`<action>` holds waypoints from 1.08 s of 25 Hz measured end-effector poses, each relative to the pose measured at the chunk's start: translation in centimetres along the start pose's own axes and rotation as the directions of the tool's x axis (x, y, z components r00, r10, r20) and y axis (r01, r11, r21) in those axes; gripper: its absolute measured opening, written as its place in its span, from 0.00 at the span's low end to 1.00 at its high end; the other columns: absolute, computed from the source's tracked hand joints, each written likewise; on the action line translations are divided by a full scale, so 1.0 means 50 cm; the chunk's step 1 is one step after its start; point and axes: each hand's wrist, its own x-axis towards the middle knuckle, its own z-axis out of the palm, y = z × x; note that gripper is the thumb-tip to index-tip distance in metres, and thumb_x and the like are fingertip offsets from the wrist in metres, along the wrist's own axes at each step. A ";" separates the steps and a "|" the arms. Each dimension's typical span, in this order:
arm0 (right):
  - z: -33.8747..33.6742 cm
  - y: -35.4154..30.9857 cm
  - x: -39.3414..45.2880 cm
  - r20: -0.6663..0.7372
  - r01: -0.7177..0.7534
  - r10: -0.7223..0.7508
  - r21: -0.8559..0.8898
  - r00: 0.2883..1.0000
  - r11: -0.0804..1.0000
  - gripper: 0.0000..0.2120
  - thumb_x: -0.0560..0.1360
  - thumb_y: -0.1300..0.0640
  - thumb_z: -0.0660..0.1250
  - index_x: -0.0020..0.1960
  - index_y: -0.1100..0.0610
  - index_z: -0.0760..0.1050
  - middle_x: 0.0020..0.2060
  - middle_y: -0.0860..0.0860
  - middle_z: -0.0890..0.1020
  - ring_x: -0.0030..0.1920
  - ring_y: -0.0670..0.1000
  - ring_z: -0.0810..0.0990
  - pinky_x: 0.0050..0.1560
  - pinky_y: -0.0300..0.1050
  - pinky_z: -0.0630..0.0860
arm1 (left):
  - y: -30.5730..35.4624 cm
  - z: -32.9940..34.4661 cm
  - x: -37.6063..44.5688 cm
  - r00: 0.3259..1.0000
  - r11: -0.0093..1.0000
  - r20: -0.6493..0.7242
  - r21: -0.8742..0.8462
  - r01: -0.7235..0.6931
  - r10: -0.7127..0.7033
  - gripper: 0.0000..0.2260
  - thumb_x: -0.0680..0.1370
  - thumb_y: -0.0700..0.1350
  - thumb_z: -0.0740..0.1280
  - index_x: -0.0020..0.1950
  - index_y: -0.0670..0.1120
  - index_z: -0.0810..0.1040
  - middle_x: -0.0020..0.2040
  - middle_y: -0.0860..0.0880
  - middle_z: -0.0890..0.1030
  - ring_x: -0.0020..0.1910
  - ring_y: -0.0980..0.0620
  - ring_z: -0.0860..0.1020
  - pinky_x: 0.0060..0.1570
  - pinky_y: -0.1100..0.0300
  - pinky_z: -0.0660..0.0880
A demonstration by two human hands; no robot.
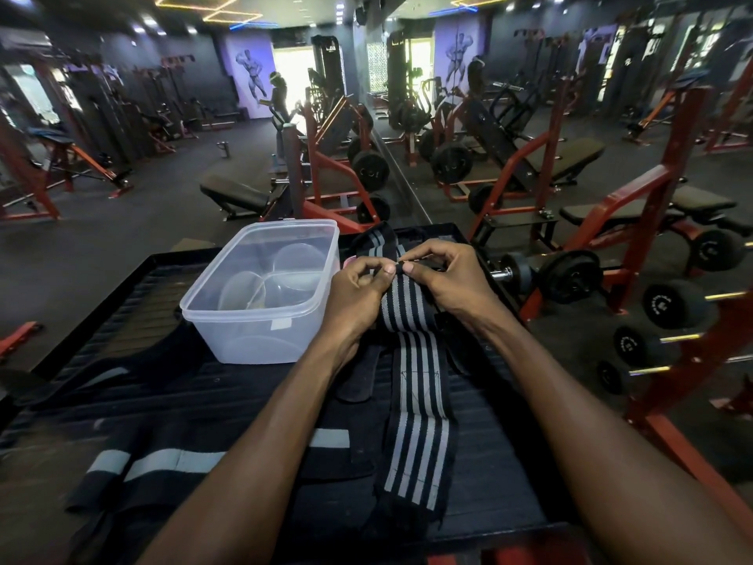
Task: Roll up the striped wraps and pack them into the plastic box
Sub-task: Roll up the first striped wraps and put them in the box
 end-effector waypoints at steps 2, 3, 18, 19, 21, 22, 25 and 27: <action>0.002 0.001 -0.001 0.011 -0.024 0.025 -0.022 1.000 0.999 0.03 0.73 0.64 0.74 0.46 0.58 0.83 0.44 0.49 0.85 0.48 0.46 0.83 0.54 0.40 0.78 | -0.001 0.000 0.002 1.000 1.000 -0.009 0.015 0.003 -0.003 0.03 0.80 0.43 0.70 0.51 0.45 0.83 0.52 0.43 0.85 0.52 0.50 0.85 0.55 0.58 0.79; 0.003 0.002 -0.001 0.024 -0.038 0.039 -0.042 0.999 0.998 0.03 0.73 0.63 0.74 0.47 0.58 0.83 0.45 0.49 0.85 0.49 0.45 0.83 0.52 0.38 0.77 | -0.002 0.000 0.004 1.000 1.000 -0.016 0.019 0.012 -0.011 0.04 0.80 0.43 0.70 0.50 0.45 0.83 0.53 0.43 0.85 0.53 0.48 0.85 0.56 0.57 0.79; 0.002 -0.001 0.000 0.031 -0.001 0.001 -0.006 1.000 1.000 0.04 0.71 0.70 0.73 0.43 0.64 0.80 0.38 0.47 0.82 0.40 0.39 0.80 0.46 0.33 0.75 | -0.002 0.007 -0.003 0.998 0.998 -0.028 -0.040 -0.057 0.056 0.02 0.79 0.41 0.71 0.50 0.44 0.83 0.55 0.43 0.84 0.46 0.63 0.83 0.54 0.63 0.77; 0.002 0.000 0.000 0.033 -0.008 0.008 0.001 0.999 1.000 0.04 0.71 0.70 0.73 0.43 0.64 0.81 0.37 0.47 0.82 0.40 0.39 0.80 0.45 0.32 0.75 | -0.004 0.007 -0.001 0.998 0.997 -0.036 -0.046 -0.058 0.056 0.02 0.79 0.41 0.71 0.49 0.44 0.83 0.54 0.42 0.84 0.47 0.59 0.83 0.56 0.59 0.79; 0.003 -0.003 -0.002 0.048 -0.041 0.039 0.043 0.998 0.998 0.06 0.70 0.71 0.73 0.41 0.62 0.81 0.36 0.47 0.83 0.39 0.41 0.82 0.45 0.35 0.76 | -0.002 0.008 -0.001 0.998 0.997 -0.043 -0.051 -0.057 0.055 0.02 0.79 0.39 0.71 0.47 0.45 0.83 0.55 0.40 0.84 0.50 0.53 0.83 0.60 0.54 0.79; 0.004 -0.005 -0.003 0.052 -0.059 0.056 0.067 0.997 0.996 0.07 0.70 0.71 0.74 0.40 0.60 0.81 0.36 0.48 0.84 0.39 0.43 0.82 0.45 0.37 0.77 | -0.002 0.009 -0.002 0.997 0.997 -0.046 -0.052 -0.056 0.054 0.04 0.78 0.38 0.71 0.46 0.46 0.83 0.55 0.39 0.84 0.51 0.52 0.83 0.61 0.54 0.79; 0.002 -0.006 -0.001 0.023 -0.107 0.105 0.117 0.994 0.987 0.06 0.71 0.68 0.74 0.39 0.58 0.82 0.37 0.54 0.85 0.40 0.50 0.82 0.46 0.44 0.78 | 0.000 0.011 -0.003 0.998 0.997 -0.038 -0.053 -0.058 0.056 0.09 0.78 0.35 0.70 0.44 0.48 0.83 0.55 0.40 0.84 0.52 0.52 0.83 0.59 0.56 0.78; 0.001 -0.004 0.000 0.022 -0.183 0.181 0.114 0.983 0.977 0.04 0.73 0.62 0.73 0.40 0.56 0.82 0.38 0.60 0.84 0.38 0.57 0.79 0.37 0.48 0.75 | -0.002 0.009 -0.001 0.998 0.997 -0.030 -0.048 -0.063 0.062 0.11 0.77 0.33 0.70 0.45 0.49 0.83 0.54 0.42 0.84 0.53 0.53 0.83 0.58 0.58 0.78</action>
